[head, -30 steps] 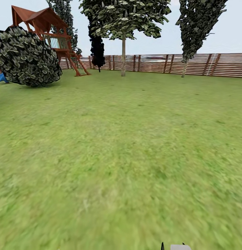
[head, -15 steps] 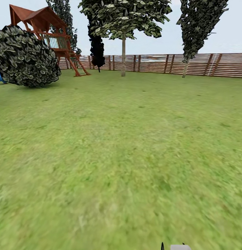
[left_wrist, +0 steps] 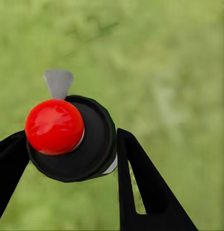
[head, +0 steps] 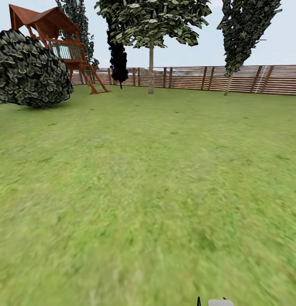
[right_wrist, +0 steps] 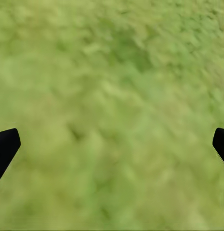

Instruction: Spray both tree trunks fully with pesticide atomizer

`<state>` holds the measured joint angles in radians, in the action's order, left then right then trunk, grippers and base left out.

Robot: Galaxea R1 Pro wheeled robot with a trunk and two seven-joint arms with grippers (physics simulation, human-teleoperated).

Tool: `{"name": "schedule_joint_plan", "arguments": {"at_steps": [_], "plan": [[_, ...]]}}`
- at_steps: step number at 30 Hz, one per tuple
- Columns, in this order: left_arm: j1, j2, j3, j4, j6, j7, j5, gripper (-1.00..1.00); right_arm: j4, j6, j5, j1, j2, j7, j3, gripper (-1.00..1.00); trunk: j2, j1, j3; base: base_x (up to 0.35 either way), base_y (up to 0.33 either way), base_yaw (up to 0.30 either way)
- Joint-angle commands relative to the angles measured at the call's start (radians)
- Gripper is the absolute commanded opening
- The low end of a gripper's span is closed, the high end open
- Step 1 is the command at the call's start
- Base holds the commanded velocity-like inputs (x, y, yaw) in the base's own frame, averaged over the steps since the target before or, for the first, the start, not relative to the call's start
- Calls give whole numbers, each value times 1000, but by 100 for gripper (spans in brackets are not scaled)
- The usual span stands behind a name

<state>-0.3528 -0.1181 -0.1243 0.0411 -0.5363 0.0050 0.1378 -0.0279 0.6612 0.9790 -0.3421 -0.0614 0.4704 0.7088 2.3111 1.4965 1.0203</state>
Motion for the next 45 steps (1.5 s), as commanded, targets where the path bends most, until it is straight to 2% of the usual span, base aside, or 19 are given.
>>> {"name": "schedule_joint_plan", "arguments": {"at_steps": [1,45], "plan": [[0,0,0,0,0,0,0,-100,0,0,0,0,0,0,0,100,0,0,0,339,0,0],[0,0,0,0,-1,-2,0,-100,0,0,0,0,0,0,0,100,0,0,0,339,0,0]]}}
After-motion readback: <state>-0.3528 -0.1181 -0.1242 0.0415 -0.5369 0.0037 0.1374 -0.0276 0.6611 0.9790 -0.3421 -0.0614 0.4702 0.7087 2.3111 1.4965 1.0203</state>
